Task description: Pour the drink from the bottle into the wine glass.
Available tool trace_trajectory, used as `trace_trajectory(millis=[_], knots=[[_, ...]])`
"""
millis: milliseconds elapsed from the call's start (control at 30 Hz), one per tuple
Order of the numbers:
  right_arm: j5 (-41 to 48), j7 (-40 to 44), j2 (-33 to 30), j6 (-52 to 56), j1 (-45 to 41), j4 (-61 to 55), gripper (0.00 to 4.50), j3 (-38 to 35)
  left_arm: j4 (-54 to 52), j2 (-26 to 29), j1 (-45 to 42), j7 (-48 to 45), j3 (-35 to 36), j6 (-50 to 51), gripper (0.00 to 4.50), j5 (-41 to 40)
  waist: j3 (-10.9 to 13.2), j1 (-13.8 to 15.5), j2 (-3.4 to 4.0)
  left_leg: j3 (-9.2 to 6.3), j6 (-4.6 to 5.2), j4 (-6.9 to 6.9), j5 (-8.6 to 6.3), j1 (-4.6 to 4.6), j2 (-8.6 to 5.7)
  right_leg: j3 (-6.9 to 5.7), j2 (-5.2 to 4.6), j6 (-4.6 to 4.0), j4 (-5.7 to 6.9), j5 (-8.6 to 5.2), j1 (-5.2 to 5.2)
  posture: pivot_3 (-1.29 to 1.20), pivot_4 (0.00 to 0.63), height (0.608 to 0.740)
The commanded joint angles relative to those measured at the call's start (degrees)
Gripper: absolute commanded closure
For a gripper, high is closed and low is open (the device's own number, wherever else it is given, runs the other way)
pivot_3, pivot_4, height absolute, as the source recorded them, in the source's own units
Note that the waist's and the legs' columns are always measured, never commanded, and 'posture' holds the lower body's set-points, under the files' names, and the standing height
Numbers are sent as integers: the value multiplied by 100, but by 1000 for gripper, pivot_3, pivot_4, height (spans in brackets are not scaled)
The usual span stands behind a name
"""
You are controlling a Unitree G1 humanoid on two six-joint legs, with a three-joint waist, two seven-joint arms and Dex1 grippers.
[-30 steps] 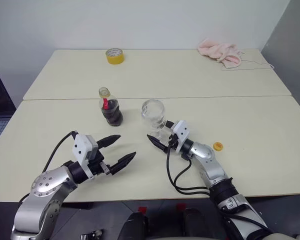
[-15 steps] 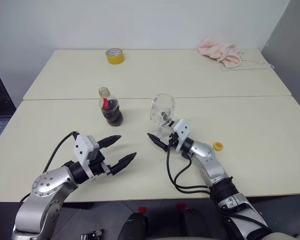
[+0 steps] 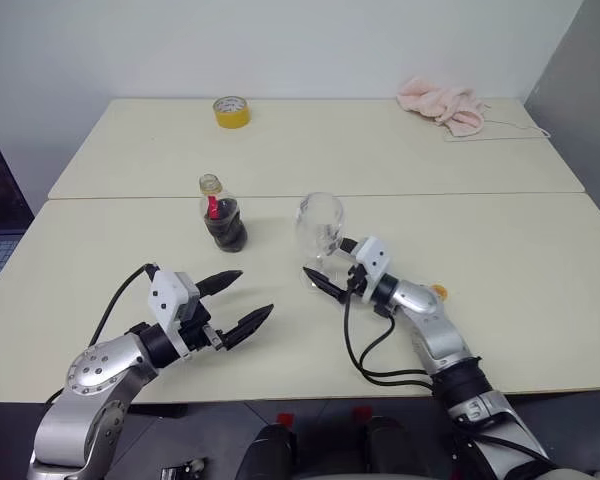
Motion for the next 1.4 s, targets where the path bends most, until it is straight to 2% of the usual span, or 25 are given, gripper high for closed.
trace_trajectory(millis=[33,233,367,567,700,900,1067,1267,1400], knots=[[259,200,-296,625,422,-1130,49,-20,-208,-46,15,75,61,-144,0,2,0,1,0,0,0,-1,0,0,1,0,0,0,0,0,0,0,150,740],[288,418,-1109,1415,1298,-2683,49,-13,-277,-122,0,209,82,-200,0,10,0,42,1,-1,1,-1,-1,-1,1,0,0,0,-1,0,0,0,150,740],[533,408,-1563,1986,1718,-3604,49,-267,-361,-92,52,246,172,-164,0,-62,0,80,0,1,2,2,-1,-2,-1,2,-1,0,-5,0,4,0,150,740],[1505,463,-2200,3018,1994,-5055,49,-1057,-618,-11,415,361,590,-18,0,-219,2,93,2,-3,5,1,-3,2,1,-1,0,0,-12,0,17,0,150,740],[2436,446,-2636,3790,1933,-5831,49,-1570,-517,-202,522,786,1021,6,0,-267,3,109,2,-5,18,0,-10,3,2,-4,0,1,-15,-1,22,0,150,740],[3106,530,-3138,4259,1811,-6186,49,-1804,-91,-413,208,1118,1142,-161,0,-109,3,118,-1,-3,23,3,-13,14,-3,-6,-2,1,-15,-1,35,0,150,740],[3626,459,-3390,4531,1593,-6306,49,-1977,338,-379,-148,1273,1058,-393,0,259,2,122,-3,-3,21,3,-12,14,-2,-8,-1,1,-15,-1,35,0,150,740],[3828,334,-3427,4628,1250,-6213,49,-1881,1263,-536,-968,1750,382,-559,0,1163,1,140,-7,-4,19,6,-10,15,-6,-9,-1,1,-15,0,37,0,150,740],[3927,344,-3502,4701,1142,-6224,49,-1852,1753,-673,-1366,1909,229,-669,0,1386,-2,131,-15,-3,13,6,-7,8,-5,-10,-2,1,-15,0,31,0,150,740]])
